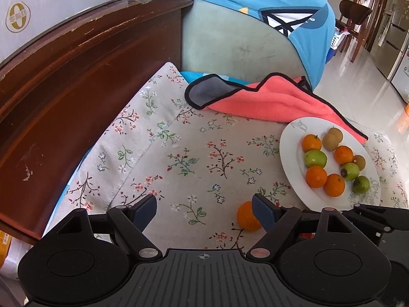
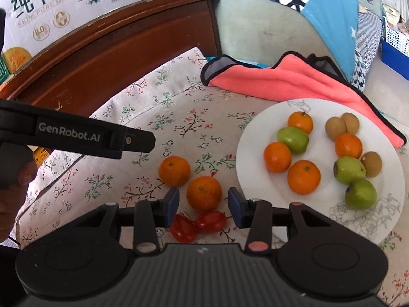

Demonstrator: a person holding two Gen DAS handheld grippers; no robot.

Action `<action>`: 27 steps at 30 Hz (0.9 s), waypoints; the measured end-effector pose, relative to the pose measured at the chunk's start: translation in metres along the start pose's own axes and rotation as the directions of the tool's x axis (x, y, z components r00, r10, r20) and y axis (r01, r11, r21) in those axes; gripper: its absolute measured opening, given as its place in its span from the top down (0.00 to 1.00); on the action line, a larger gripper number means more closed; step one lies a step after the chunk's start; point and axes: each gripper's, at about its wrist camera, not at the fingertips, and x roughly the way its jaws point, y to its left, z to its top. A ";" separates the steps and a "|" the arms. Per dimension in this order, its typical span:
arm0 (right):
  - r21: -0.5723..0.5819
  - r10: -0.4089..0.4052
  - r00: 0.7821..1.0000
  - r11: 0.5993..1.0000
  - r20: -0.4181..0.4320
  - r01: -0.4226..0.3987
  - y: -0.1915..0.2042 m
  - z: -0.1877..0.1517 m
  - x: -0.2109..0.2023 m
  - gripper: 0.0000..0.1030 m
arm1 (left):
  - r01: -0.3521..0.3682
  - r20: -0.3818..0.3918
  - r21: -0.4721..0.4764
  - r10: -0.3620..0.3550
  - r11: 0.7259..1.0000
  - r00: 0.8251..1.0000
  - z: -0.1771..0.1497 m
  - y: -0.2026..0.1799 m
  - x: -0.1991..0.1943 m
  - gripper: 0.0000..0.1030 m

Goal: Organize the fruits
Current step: 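Move both open tools back to the loose oranges beside the plate, then grasp a mandarin orange with the right tool while the left tool grasps another orange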

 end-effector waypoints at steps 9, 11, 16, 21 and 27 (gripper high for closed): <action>-0.041 -0.022 1.000 0.999 0.012 0.022 0.007 0.000 -0.001 0.70 | 0.016 -0.002 -0.013 -0.016 1.000 1.000 -0.001 0.000 0.002 0.20; -0.022 -0.011 0.999 1.000 0.030 0.012 0.004 0.002 -0.011 0.70 | 0.013 0.000 -0.008 -0.013 1.000 1.000 -0.001 0.000 0.003 0.20; 0.027 -0.024 0.998 0.999 0.060 0.023 -0.007 0.003 -0.040 0.70 | 0.019 0.014 0.016 -0.019 1.000 1.000 -0.005 -0.004 0.006 0.21; 0.115 -0.031 0.998 0.993 0.052 0.025 -0.021 -0.005 -0.060 0.70 | 0.038 0.002 0.085 -0.038 0.996 0.999 -0.015 -0.016 0.015 0.23; 0.185 -0.043 0.999 0.982 0.027 0.037 -0.028 -0.015 -0.072 0.70 | 0.058 -0.006 0.115 -0.057 0.992 0.998 -0.021 -0.029 0.026 0.32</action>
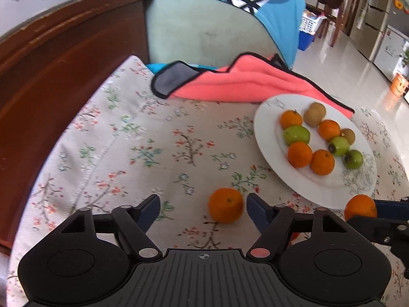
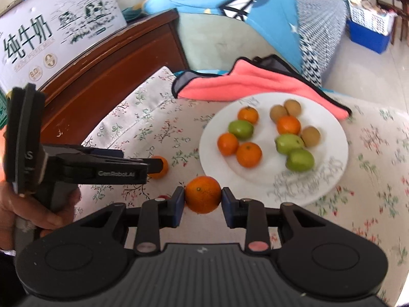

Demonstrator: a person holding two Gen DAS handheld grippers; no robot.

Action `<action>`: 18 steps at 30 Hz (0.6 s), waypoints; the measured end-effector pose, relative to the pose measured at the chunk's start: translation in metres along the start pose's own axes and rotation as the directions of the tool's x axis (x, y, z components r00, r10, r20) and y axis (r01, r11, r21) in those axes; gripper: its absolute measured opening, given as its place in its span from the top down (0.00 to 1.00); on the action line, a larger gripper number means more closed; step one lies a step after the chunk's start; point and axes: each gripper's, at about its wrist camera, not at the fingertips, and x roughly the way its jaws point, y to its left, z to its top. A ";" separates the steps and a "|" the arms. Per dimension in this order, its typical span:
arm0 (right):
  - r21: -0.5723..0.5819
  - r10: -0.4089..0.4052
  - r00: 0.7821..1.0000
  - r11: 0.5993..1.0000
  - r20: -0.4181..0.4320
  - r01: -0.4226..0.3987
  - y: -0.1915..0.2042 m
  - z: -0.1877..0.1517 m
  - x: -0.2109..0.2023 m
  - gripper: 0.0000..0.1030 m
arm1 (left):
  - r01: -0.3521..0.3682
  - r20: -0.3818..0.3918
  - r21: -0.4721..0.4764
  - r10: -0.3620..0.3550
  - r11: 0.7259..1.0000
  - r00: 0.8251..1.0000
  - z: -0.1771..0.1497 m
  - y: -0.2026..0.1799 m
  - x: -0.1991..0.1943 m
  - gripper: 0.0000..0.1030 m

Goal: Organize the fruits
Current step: 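Grasp a mandarin orange with the right tool while the left tool grasps another orange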

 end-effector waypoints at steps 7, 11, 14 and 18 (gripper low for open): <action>0.038 0.000 1.000 0.999 -0.001 0.000 -0.006 0.002 -0.008 0.70 | -0.013 -0.004 0.040 0.014 0.999 1.000 -0.001 -0.010 0.014 0.46; 0.050 -0.003 1.000 0.999 -0.003 0.003 -0.010 0.003 -0.010 0.70 | -0.006 0.003 0.041 0.006 0.999 1.000 0.000 -0.011 0.014 0.58; 0.058 -0.011 1.000 0.998 -0.009 0.012 -0.014 0.003 -0.009 0.70 | 0.003 0.003 0.048 -0.003 0.999 1.000 -0.001 -0.013 0.012 0.72; 0.065 -0.011 1.000 0.998 -0.015 0.012 -0.018 0.004 -0.009 0.70 | 0.015 0.002 0.051 -0.015 0.999 1.000 -0.003 -0.013 0.007 0.73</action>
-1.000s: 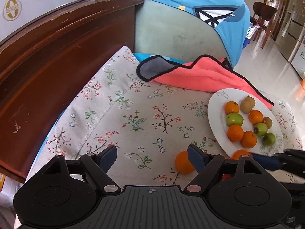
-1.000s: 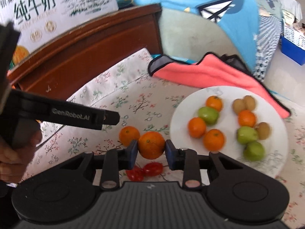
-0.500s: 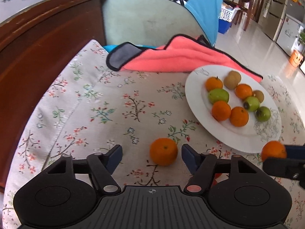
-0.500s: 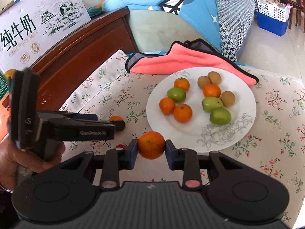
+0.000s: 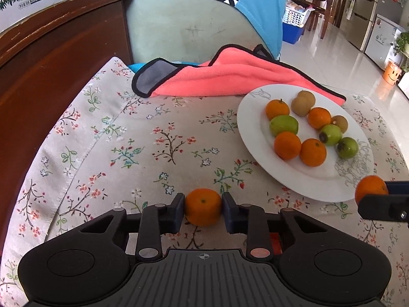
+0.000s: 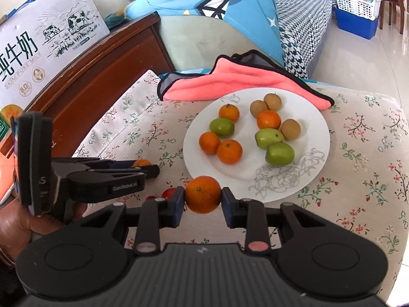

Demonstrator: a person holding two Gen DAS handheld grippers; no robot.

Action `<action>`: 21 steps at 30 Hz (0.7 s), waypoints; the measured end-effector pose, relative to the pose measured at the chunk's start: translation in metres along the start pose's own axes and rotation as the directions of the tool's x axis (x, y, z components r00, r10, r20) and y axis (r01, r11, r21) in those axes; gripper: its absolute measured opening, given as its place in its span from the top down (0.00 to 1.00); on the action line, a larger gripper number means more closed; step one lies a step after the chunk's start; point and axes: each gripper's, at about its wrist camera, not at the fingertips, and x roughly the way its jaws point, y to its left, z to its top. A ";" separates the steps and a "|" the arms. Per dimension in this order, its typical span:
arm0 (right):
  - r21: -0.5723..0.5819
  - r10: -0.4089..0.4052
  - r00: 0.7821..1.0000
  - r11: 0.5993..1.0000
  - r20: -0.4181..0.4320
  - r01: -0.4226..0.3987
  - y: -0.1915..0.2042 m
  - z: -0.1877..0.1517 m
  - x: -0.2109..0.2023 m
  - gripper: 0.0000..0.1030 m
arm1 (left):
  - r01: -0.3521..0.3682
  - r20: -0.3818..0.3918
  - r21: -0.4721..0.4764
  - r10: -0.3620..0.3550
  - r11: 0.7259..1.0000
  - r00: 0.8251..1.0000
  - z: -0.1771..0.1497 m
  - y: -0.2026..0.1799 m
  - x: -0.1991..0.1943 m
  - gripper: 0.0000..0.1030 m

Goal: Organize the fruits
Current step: 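Grasp a mandarin orange with the right tool while the left tool grasps another orange, then carry both oranges over the white plate and open both tools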

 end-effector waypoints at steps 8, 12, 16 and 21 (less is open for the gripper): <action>-0.008 0.011 1.000 1.000 -0.009 -0.011 -0.001 -0.002 0.000 0.70 | 0.010 0.038 -0.029 -0.009 1.000 0.999 0.003 0.007 -0.020 0.73; -0.008 0.015 1.000 1.000 -0.006 -0.015 -0.004 -0.002 -0.002 0.70 | 0.022 0.066 -0.018 -0.021 1.000 0.998 0.007 0.001 -0.033 0.73; -0.003 0.014 1.000 1.000 0.004 -0.014 -0.008 -0.001 -0.007 0.70 | 0.049 0.098 -0.015 -0.047 0.999 0.994 0.012 -0.006 -0.044 0.73; 0.020 0.004 0.999 1.000 0.055 -0.005 -0.019 0.010 -0.019 0.70 | 0.073 0.139 0.007 -0.073 0.997 0.988 0.018 -0.019 -0.051 0.73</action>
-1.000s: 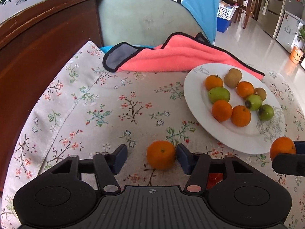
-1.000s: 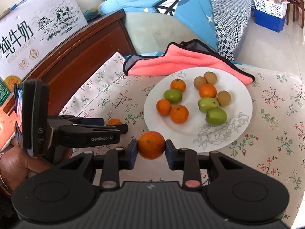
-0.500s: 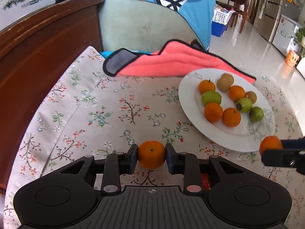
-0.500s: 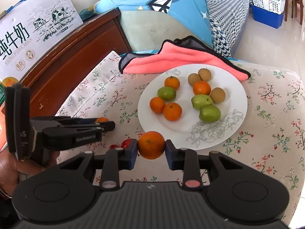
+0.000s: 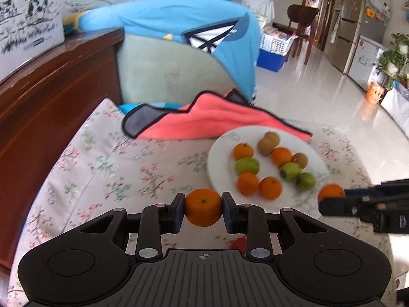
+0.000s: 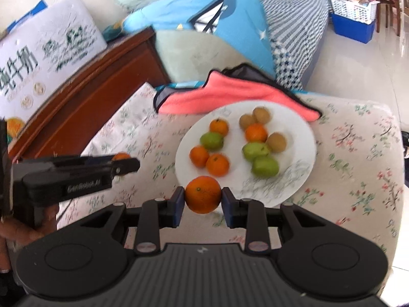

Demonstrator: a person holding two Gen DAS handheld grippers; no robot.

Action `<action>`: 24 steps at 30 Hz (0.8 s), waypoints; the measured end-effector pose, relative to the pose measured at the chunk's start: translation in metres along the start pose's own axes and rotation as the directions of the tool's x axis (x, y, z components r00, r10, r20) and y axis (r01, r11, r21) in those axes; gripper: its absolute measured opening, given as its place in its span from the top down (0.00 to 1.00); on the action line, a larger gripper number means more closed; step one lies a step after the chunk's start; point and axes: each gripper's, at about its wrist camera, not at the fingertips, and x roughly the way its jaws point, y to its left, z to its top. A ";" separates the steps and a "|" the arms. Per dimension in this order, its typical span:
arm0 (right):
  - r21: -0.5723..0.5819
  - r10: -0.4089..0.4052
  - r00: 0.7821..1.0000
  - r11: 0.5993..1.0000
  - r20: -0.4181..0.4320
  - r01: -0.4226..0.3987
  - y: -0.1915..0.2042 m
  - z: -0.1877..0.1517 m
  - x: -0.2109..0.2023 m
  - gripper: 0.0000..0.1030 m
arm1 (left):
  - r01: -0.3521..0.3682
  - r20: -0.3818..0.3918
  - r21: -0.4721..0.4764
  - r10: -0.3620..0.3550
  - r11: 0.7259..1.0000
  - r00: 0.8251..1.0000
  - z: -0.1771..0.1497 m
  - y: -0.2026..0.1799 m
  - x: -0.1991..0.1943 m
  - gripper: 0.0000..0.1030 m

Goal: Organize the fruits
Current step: 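Carry both oranges over the white plate and open both tools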

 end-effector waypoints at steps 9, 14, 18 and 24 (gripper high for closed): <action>0.071 -0.044 0.992 0.997 0.122 0.036 -0.034 0.033 -0.019 0.70 | 0.084 0.026 0.027 -0.084 0.996 0.996 0.008 -0.036 0.008 0.73; 0.088 -0.054 0.987 0.995 0.154 0.041 -0.050 0.042 -0.018 0.70 | 0.110 0.024 0.051 -0.112 0.993 0.993 0.009 -0.056 0.016 0.73; 0.091 -0.055 0.984 0.995 0.167 0.040 -0.057 0.048 -0.010 0.70 | 0.126 0.017 0.053 -0.128 0.991 0.992 0.009 -0.066 0.022 0.73; 0.095 -0.067 0.986 0.994 0.153 0.053 -0.065 0.052 0.011 0.70 | 0.138 -0.003 0.055 -0.138 0.989 0.990 0.007 -0.075 0.033 0.73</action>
